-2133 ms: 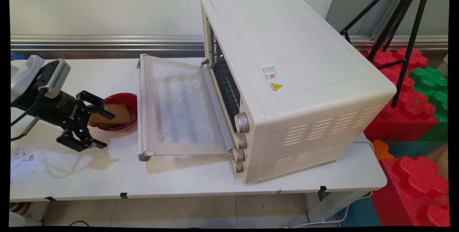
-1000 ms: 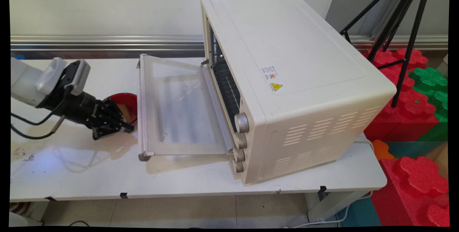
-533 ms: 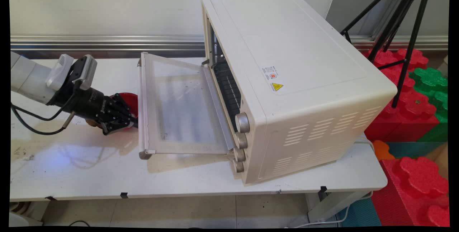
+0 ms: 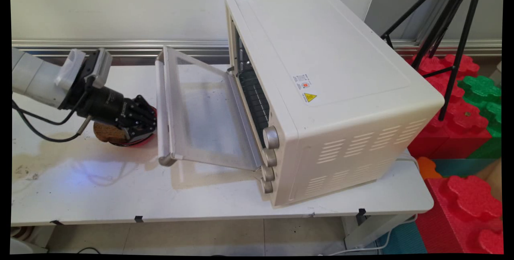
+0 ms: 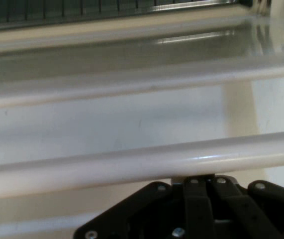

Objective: Close the oven

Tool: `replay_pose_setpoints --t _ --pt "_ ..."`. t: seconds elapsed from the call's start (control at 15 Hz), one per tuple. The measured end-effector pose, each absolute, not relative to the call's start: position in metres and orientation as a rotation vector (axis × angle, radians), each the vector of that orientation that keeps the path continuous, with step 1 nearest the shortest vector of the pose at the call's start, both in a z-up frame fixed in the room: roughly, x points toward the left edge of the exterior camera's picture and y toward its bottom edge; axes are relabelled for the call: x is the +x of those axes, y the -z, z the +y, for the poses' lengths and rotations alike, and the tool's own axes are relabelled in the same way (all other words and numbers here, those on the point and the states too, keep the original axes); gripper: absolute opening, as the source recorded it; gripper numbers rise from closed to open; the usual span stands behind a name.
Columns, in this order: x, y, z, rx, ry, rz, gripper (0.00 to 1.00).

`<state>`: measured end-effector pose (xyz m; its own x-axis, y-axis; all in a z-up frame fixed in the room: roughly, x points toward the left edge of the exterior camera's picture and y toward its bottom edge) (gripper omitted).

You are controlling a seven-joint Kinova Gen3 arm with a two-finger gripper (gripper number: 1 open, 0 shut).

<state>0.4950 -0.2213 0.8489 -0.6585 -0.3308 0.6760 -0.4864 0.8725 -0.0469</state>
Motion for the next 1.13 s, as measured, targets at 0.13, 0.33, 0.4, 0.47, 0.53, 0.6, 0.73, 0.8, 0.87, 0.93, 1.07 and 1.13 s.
replay_pose_setpoints --t 0.13,0.33,0.4,0.47,0.53,0.6,0.73,0.8,0.87,0.93,1.07,1.13 --pt "0.487 -0.857 -0.226 0.575 -0.303 -2.316 0.0" --pt "0.473 -0.868 -0.235 0.556 -0.323 -2.274 0.0" --pt "0.469 -0.87 -0.238 0.552 -0.329 -2.262 0.0" --pt "0.464 -0.873 -0.242 0.546 -0.337 -2.248 0.0" --pt "0.46 -0.875 -0.246 0.542 -0.342 -2.237 0.0" --pt "0.455 -0.877 -0.25 0.539 -0.348 -2.226 0.0" --pt "0.448 -0.88 -0.257 0.531 -0.359 -2.21 0.0" --pt "0.445 -0.88 -0.26 0.527 -0.363 -2.206 0.0" --pt "0.443 -0.881 -0.262 0.523 -0.366 -2.204 0.0" --pt "0.441 -0.881 -0.264 0.519 -0.368 -2.203 0.0" --pt "0.44 -0.882 -0.265 0.512 -0.369 -2.206 0.0" --pt "0.44 -0.882 -0.265 0.509 -0.368 -2.21 0.0"
